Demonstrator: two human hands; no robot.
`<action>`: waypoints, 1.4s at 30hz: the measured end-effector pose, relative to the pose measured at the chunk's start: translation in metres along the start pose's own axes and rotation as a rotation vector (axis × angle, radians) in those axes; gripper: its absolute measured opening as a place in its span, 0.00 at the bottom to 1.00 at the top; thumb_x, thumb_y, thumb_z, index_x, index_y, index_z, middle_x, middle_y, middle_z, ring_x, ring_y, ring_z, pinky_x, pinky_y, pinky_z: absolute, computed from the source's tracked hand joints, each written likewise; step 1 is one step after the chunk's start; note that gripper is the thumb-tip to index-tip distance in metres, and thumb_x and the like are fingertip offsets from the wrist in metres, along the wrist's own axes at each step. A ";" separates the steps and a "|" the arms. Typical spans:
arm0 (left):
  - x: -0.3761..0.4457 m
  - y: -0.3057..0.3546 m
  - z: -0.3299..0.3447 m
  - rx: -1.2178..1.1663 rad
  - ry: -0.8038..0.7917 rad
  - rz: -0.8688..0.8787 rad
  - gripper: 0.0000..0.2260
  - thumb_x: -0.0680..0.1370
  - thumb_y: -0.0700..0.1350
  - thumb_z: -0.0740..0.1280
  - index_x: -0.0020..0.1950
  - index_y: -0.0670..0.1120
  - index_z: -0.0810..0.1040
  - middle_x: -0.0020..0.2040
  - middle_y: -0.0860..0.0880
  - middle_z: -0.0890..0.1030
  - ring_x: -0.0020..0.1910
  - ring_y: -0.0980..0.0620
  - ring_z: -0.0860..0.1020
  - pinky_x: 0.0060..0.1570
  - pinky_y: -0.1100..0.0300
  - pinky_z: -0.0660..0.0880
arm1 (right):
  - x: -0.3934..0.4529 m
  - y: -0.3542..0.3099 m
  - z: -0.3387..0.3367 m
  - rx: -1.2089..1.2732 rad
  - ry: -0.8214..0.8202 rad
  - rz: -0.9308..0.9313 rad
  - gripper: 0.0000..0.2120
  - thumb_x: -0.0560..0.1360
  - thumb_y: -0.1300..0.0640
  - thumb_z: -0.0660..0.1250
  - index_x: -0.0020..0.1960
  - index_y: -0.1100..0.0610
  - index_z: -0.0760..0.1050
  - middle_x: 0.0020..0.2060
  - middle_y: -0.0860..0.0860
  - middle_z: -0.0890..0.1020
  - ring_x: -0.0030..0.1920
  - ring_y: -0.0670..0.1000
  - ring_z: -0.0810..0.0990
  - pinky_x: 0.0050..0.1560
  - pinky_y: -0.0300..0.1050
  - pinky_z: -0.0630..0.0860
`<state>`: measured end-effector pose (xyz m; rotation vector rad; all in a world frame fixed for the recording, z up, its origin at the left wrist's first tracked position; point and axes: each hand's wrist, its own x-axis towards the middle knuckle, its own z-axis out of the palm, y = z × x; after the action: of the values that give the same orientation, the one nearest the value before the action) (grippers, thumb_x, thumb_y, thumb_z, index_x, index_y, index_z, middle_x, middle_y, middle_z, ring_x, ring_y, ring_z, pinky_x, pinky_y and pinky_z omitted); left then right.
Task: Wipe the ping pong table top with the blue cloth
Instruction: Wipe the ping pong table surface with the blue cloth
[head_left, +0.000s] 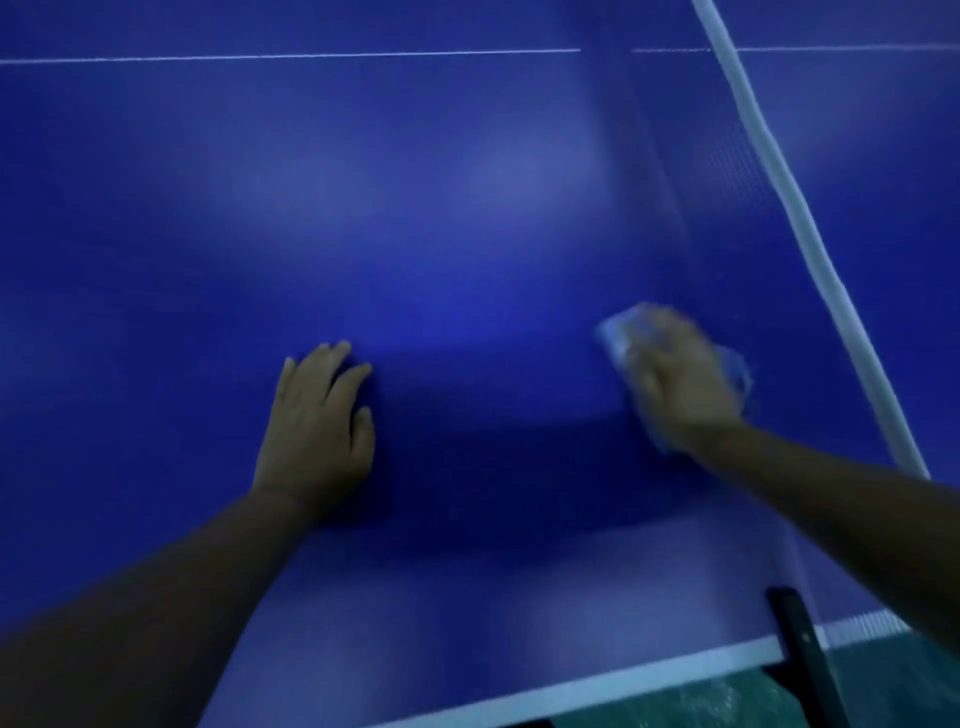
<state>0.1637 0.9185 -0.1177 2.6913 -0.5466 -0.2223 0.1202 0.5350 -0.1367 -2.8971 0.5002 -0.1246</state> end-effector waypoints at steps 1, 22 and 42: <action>-0.021 -0.004 0.001 0.008 -0.003 -0.025 0.23 0.76 0.46 0.58 0.66 0.36 0.76 0.71 0.36 0.71 0.72 0.35 0.67 0.75 0.38 0.53 | -0.004 0.011 -0.006 -0.038 0.034 -0.035 0.18 0.84 0.60 0.57 0.70 0.68 0.72 0.68 0.67 0.72 0.69 0.64 0.70 0.70 0.51 0.65; -0.153 -0.051 0.009 0.066 0.088 -0.213 0.25 0.80 0.51 0.53 0.71 0.38 0.72 0.74 0.39 0.68 0.76 0.39 0.61 0.76 0.40 0.51 | -0.029 -0.199 0.042 0.098 -0.153 -0.754 0.20 0.81 0.58 0.57 0.70 0.63 0.74 0.70 0.65 0.72 0.71 0.67 0.70 0.73 0.59 0.64; -0.154 -0.052 0.006 -0.046 0.105 -0.229 0.26 0.80 0.49 0.53 0.73 0.36 0.68 0.75 0.39 0.66 0.76 0.40 0.60 0.75 0.38 0.53 | -0.126 -0.226 0.023 0.125 -0.631 -1.129 0.21 0.76 0.55 0.67 0.69 0.54 0.76 0.68 0.57 0.75 0.70 0.63 0.72 0.69 0.55 0.68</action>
<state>0.0398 1.0225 -0.1324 2.6992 -0.1997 -0.1512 0.0777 0.7910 -0.1180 -2.4966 -1.1737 0.5476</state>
